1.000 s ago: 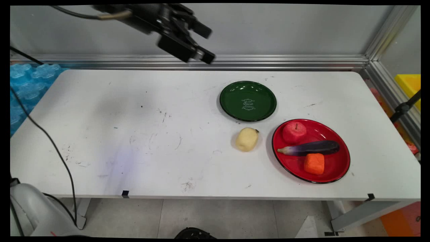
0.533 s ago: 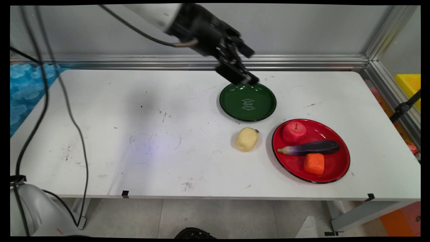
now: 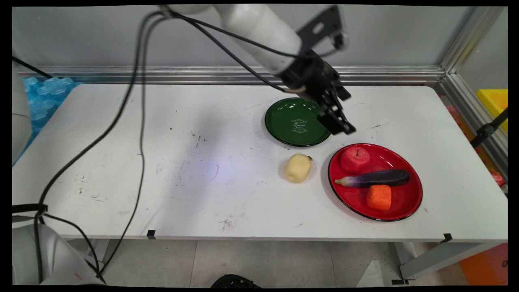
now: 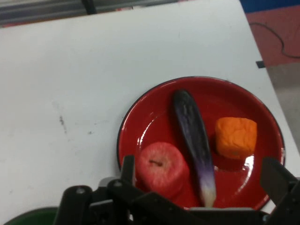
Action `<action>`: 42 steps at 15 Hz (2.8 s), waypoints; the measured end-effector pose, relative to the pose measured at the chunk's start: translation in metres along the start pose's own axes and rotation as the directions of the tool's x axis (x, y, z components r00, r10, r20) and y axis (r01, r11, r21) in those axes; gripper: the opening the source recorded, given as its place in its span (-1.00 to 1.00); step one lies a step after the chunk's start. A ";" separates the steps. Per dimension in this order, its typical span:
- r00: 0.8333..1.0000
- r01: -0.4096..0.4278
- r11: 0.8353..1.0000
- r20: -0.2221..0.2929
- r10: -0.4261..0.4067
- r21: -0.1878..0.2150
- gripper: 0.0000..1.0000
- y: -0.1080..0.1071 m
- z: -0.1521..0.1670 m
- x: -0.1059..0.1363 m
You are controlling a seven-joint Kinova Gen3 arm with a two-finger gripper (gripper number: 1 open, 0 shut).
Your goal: Pick up the eggplant from the red plate, then place the picked object on the table
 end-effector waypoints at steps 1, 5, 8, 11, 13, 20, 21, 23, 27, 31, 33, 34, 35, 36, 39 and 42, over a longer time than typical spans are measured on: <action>1.000 -0.005 1.000 0.010 0.005 -0.006 1.00 0.000 0.013 0.003; 0.998 -0.016 0.999 0.055 0.018 -0.032 1.00 -0.002 0.072 0.013; 0.997 -0.006 0.999 0.079 0.010 -0.045 1.00 -0.004 0.108 0.019; 0.995 0.009 0.998 0.100 -0.004 -0.055 1.00 -0.007 0.140 0.023; 0.993 0.021 0.998 0.115 -0.014 -0.064 1.00 -0.009 0.160 0.025; 0.986 0.058 0.994 0.164 -0.042 -0.094 1.00 -0.013 0.211 0.027; 0.984 0.062 0.993 0.171 -0.044 -0.099 1.00 -0.014 0.218 0.027; 0.982 0.069 0.992 0.184 -0.049 -0.107 1.00 -0.013 0.229 0.027; 0.979 0.080 0.990 0.197 -0.057 -0.113 1.00 -0.013 0.243 0.028; 0.977 0.089 0.990 0.201 -0.065 -0.111 1.00 -0.013 0.252 0.030; 0.977 0.091 0.990 0.202 -0.068 -0.110 -1.00 -0.013 0.254 0.031; 0.977 0.093 0.990 0.203 -0.069 -0.111 -1.00 -0.012 0.254 0.031; 0.976 0.094 0.989 0.204 -0.070 -0.112 -1.00 -0.012 0.254 0.031; 0.976 0.095 0.989 0.206 -0.070 -0.114 -1.00 -0.011 0.254 0.031; 0.975 0.100 0.987 0.210 -0.072 -0.124 -1.00 -0.007 0.252 0.030; 0.975 0.100 0.987 0.208 -0.072 -0.127 -1.00 -0.005 0.246 0.030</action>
